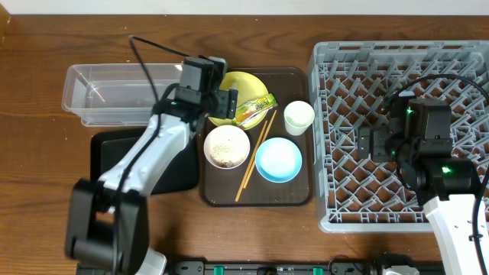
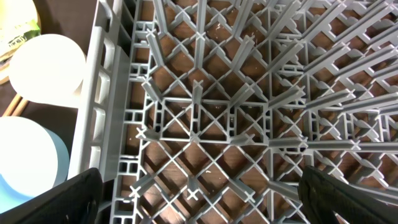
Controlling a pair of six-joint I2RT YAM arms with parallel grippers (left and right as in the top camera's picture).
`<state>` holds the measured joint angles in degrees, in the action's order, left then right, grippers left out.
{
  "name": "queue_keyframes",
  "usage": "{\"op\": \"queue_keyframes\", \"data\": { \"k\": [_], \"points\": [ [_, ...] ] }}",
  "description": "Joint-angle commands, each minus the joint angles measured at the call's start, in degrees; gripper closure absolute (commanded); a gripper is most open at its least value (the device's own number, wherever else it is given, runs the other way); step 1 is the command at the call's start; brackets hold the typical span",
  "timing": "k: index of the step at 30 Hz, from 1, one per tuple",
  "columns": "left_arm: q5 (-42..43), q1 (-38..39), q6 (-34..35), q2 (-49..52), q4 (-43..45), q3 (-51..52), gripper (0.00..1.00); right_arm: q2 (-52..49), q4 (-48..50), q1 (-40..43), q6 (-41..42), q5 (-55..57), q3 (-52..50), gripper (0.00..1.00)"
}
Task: Sort waste into correct bins and load items into the dishwasher rack
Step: 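Move the left gripper to the yellow plate and grasp the white tissue, then carry the tissue over the clear plastic bin and release it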
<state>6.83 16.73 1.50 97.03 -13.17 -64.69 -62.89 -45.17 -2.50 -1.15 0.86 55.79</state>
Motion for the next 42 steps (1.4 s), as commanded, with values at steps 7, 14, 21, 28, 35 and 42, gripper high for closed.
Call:
{"op": "queue_keyframes", "data": {
  "k": [7,14,21,28,35,42],
  "points": [
    [-1.53,-0.02,-1.92,9.33,5.79,-1.46,0.24,0.26,-0.22,0.61,-0.63,-0.28,1.42,0.01],
    [-2.34,-0.04,-1.9,12.81,7.3,-1.44,0.3,0.26,-0.66,0.61,-0.63,-0.28,1.42,0.01],
    [-2.38,-0.02,-1.88,14.08,6.71,-1.44,0.64,0.26,-0.72,0.61,-0.66,-0.28,1.42,0.01],
    [-2.43,-0.04,-1.79,9.9,6.62,-1.46,0.92,0.26,-0.72,0.61,-0.68,-0.24,1.42,0.01],
    [-9.22,-0.35,1.68,-0.76,4.0,-1.46,0.94,0.26,-0.72,0.61,-0.68,-0.24,1.42,0.01],
    [-20.04,-6.21,14.12,-8.72,-1.64,-1.46,0.94,0.26,-0.7,0.61,-0.68,-0.26,1.42,0.01]
  ]
}}
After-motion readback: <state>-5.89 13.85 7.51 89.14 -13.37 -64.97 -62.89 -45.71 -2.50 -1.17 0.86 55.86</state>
